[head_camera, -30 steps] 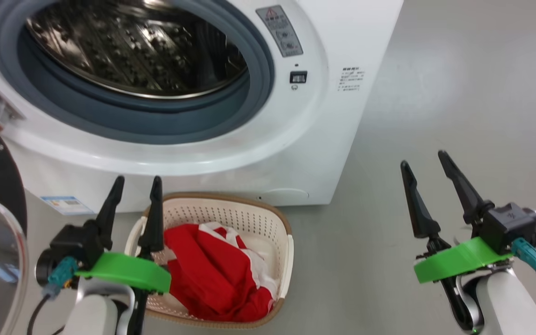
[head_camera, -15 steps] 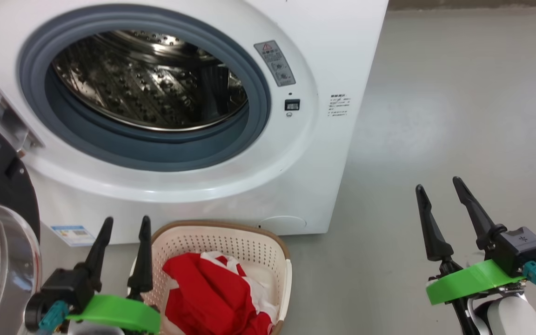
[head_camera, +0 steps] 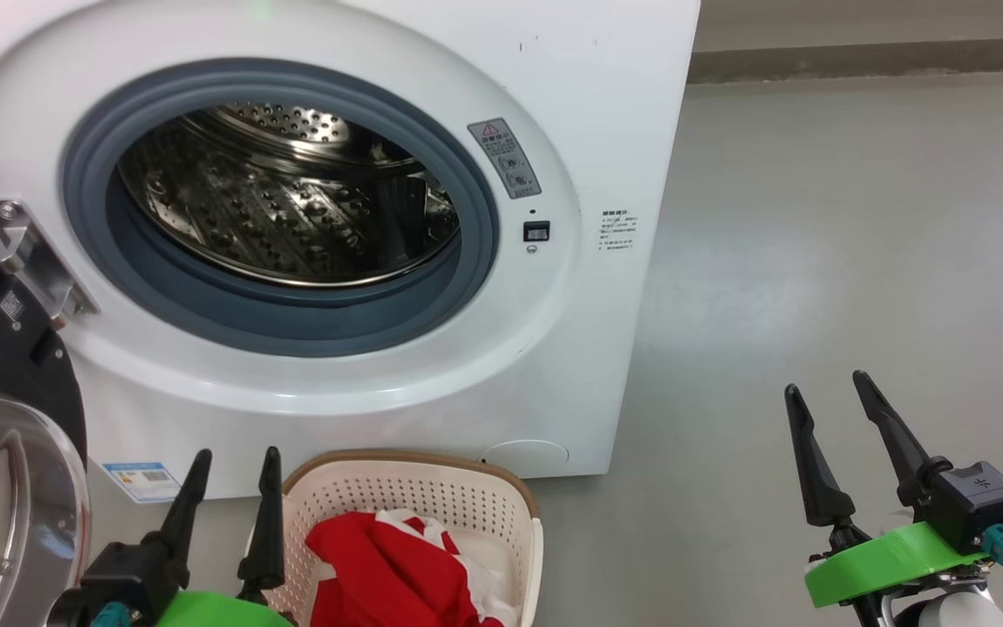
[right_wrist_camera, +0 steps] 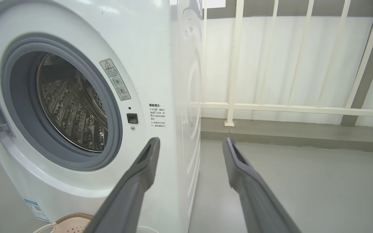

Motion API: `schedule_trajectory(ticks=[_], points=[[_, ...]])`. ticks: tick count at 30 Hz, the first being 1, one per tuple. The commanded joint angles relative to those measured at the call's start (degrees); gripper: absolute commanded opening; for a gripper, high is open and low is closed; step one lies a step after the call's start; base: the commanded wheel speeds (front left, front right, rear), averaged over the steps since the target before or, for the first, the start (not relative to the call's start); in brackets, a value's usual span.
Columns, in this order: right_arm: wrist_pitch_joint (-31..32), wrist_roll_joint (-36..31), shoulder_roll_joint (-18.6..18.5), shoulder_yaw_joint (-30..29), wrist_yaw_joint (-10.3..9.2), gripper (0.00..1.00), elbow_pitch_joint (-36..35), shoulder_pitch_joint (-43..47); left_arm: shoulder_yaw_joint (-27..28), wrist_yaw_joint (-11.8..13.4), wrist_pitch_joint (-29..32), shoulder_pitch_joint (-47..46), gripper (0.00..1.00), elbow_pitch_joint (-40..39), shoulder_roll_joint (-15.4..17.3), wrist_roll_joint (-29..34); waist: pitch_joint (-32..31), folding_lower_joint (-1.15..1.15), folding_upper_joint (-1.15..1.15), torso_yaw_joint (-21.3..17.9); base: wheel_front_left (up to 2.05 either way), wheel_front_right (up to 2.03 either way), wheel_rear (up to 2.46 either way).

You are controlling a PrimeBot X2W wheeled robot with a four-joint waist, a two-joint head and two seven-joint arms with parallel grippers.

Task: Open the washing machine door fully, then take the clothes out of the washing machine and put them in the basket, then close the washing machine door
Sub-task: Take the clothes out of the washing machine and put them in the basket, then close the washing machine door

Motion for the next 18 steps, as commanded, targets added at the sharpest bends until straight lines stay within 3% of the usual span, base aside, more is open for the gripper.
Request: schedule_trajectory(ticks=[1,18], points=[[-0.4,0.0,-0.1,0.8,0.28,1.0,-1.5,-0.5,1.7,0.5,-0.4,0.0,1.0,-1.7,1.2,0.7,-0.6,0.0,0.0,0.1,0.0,0.0,0.0],[-0.4,0.2,-0.1,1.2,0.28,1.0,-1.6,0.2,0.8,1.6,-0.4,0.3,1.0,-1.8,2.0,0.9,-0.9,0.0,0.0,-0.1,-0.06,0.06,0.0]])
